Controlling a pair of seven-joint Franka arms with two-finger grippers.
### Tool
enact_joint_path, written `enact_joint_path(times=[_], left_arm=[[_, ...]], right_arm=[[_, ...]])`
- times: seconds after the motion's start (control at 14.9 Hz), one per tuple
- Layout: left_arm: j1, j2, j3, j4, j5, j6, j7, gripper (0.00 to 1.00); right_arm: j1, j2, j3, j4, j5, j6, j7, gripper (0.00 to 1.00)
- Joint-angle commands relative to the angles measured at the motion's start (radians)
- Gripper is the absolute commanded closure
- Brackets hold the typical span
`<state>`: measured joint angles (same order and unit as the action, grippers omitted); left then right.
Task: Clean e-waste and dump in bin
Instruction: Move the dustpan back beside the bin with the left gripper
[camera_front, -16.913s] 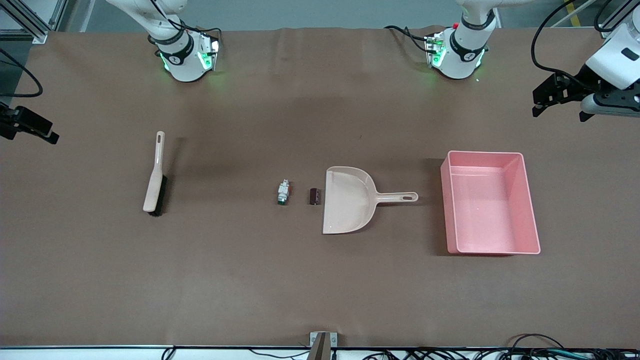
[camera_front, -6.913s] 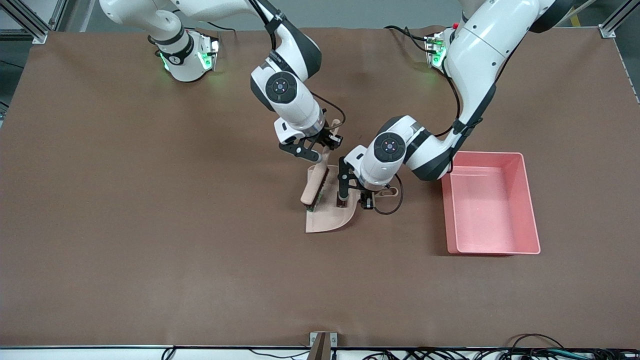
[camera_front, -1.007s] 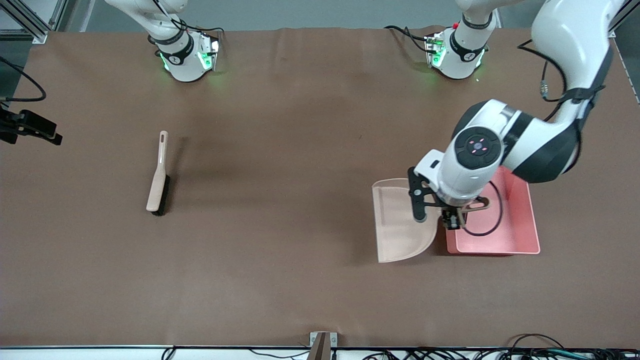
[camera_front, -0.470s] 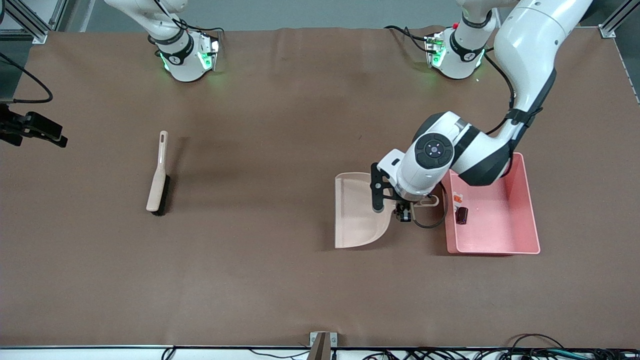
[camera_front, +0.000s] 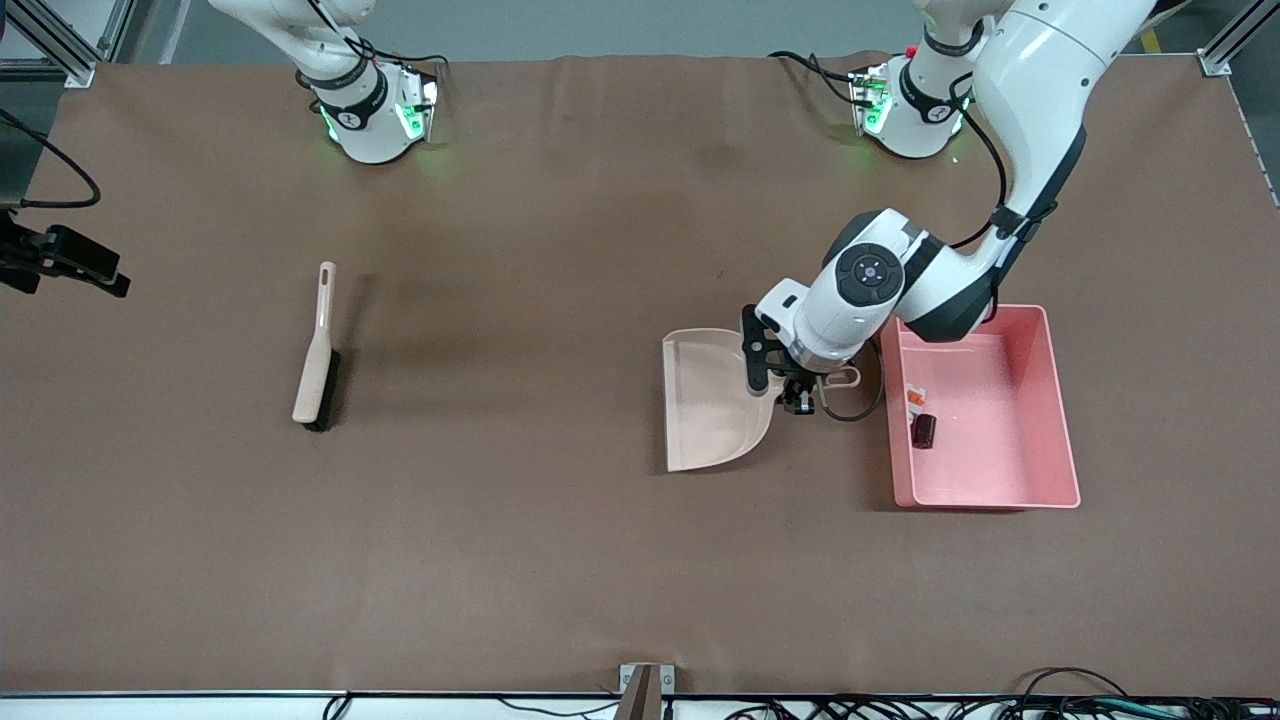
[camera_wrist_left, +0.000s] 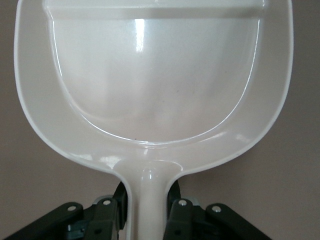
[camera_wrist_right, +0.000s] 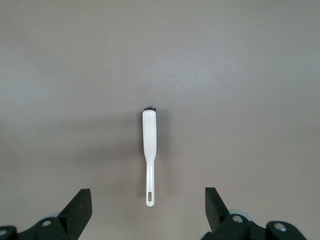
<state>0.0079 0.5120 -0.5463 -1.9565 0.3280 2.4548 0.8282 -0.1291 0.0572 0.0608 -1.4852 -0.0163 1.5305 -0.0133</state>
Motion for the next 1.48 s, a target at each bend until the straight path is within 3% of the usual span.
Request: enact_joint_path(times=[0.0, 0.94, 1.01, 1.07, 1.14, 1.21, 1.41], left_arm=[[-0.06, -0.044, 0.054, -0.067, -0.026, 0.05, -0.006, 0.91], [-0.095, -0.023, 0.077, -0.084, -0.014, 0.064, 0.072, 0.91], [-0.095, -0.021, 0.077, -0.082, -0.015, 0.064, 0.071, 0.86], [-0.094, -0.023, 0.077, -0.082, -0.015, 0.064, 0.063, 0.71], [-0.094, -0.026, 0.077, -0.079, -0.015, 0.064, 0.054, 0.3], [-0.094, -0.03, 0.077, -0.068, -0.023, 0.055, 0.045, 0.03], [-0.089, -0.07, 0.106, -0.018, -0.033, -0.021, 0.008, 0.0]], right_arm=[[-0.018, -0.017, 0.007, -0.026, -0.013, 0.013, 0.01, 0.0], [-0.034, -0.017, 0.007, -0.029, -0.013, 0.011, 0.01, 0.0], [-0.034, -0.017, 0.007, -0.029, -0.013, 0.01, 0.01, 0.0], [-0.034, -0.017, 0.007, -0.029, -0.013, 0.01, 0.009, 0.0], [-0.034, -0.017, 0.007, -0.03, -0.013, 0.007, 0.009, 0.0], [-0.034, -0.017, 0.007, -0.03, -0.013, 0.007, 0.009, 0.0], [-0.034, -0.017, 0.007, -0.029, -0.014, 0.017, 0.007, 0.0]])
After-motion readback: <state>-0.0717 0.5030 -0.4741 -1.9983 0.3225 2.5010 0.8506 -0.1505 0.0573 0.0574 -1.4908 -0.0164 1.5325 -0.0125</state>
